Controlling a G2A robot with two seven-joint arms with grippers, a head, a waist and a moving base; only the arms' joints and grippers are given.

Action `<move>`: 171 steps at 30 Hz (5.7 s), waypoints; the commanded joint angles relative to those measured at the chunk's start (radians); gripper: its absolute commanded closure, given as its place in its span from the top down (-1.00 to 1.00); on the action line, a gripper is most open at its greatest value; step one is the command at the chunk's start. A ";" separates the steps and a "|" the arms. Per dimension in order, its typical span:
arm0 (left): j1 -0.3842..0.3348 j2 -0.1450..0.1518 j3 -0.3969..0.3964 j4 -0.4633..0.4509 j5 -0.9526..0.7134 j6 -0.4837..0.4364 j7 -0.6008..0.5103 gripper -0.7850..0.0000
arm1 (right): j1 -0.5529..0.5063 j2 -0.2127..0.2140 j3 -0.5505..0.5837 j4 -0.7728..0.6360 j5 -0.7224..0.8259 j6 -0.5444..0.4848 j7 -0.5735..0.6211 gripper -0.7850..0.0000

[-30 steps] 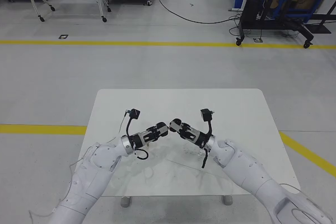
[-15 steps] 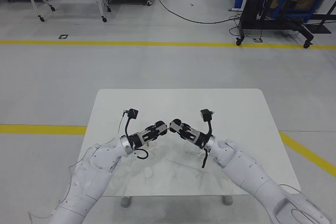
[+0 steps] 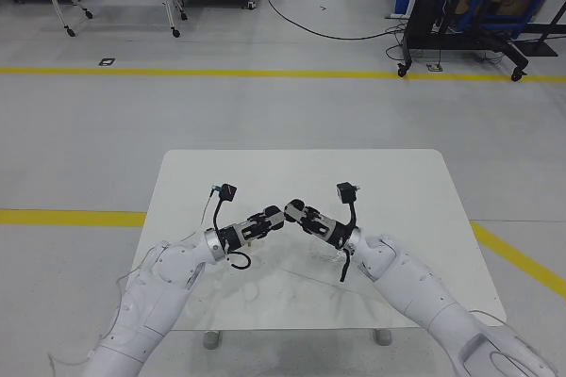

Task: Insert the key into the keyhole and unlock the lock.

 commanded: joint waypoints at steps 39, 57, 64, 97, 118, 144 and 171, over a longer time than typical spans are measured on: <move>0.020 0.017 -0.037 -0.029 -0.022 0.010 -0.026 -1.00 | 0.020 0.013 0.059 0.038 -0.073 0.008 0.178 1.00; -0.059 0.027 0.054 0.017 -0.050 0.032 -0.356 -1.00 | -0.030 0.124 0.126 -0.103 0.376 0.118 0.824 -0.07; -0.067 0.029 0.064 0.023 -0.047 0.027 -0.350 -1.00 | -0.019 0.134 0.098 -0.123 0.377 0.156 0.862 -0.08; -0.076 0.044 0.084 0.025 -0.049 0.039 -0.321 1.00 | -0.005 0.141 0.060 -0.094 0.363 0.145 0.848 -1.00; -0.001 0.076 -0.073 -0.120 -0.097 -0.134 -0.143 1.00 | -0.100 0.178 0.261 -0.130 0.298 0.000 0.565 -1.00; 0.086 0.080 0.021 -0.374 1.102 0.465 -0.047 1.00 | -0.100 0.178 0.261 -0.130 0.298 0.000 0.565 -1.00; -0.036 0.026 0.151 -0.198 1.106 0.536 -0.218 -1.00 | -0.100 0.178 0.261 -0.130 0.298 0.000 0.565 -1.00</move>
